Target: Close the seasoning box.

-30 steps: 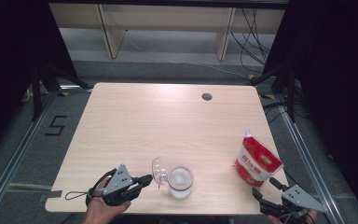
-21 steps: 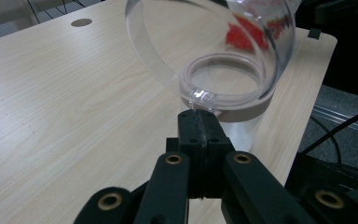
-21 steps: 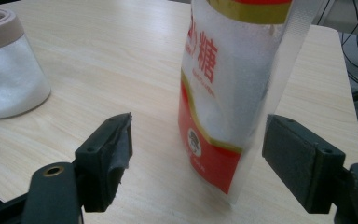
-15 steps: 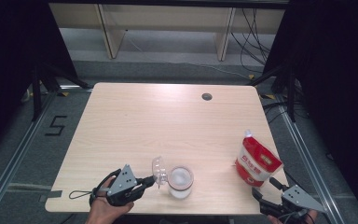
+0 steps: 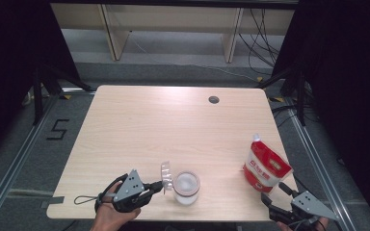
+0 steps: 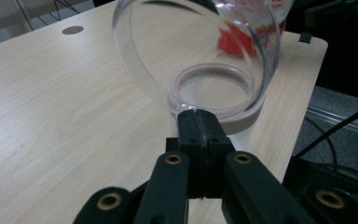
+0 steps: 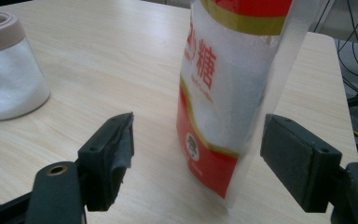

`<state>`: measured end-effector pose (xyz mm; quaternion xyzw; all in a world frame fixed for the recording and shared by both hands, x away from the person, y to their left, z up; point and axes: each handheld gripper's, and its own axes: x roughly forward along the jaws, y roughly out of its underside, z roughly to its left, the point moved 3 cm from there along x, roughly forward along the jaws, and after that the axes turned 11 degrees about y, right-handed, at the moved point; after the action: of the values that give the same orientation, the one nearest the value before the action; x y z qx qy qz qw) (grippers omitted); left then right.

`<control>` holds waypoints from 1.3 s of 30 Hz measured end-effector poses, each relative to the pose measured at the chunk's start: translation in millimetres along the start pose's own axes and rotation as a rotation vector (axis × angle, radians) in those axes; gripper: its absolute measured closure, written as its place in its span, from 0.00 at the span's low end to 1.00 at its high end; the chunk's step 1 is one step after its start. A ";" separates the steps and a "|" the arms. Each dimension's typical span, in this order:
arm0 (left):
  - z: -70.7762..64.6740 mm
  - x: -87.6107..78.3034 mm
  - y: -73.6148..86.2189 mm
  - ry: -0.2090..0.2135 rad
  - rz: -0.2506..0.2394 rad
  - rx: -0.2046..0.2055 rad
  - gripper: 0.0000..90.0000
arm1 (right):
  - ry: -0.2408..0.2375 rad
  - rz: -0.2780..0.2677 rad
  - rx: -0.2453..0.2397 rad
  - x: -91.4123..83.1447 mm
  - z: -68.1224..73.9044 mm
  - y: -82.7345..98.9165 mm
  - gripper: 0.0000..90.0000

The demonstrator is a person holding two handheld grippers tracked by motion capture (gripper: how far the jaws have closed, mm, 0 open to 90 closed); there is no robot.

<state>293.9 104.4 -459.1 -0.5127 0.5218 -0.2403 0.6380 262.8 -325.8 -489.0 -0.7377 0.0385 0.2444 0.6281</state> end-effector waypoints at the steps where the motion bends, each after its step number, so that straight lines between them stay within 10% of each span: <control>1: -0.9 0.4 0.2 -0.002 -0.002 -0.013 0.99 | -0.007 0.004 -0.007 0.3 -0.4 0.0 0.30; 27: -5.5 6.7 0.1 0.031 -0.010 -0.027 0.93 | 0.009 0.017 0.000 -0.2 0.4 0.6 0.29; 39: -1.1 -1.6 3.7 0.032 -0.009 -0.048 0.55 | 0.010 0.005 -0.001 0.0 0.4 0.4 0.29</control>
<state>291.5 106.6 -461.7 -0.5262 0.5354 -0.2389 0.6160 262.6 -325.5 -489.4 -0.7391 0.0431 0.2423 0.6270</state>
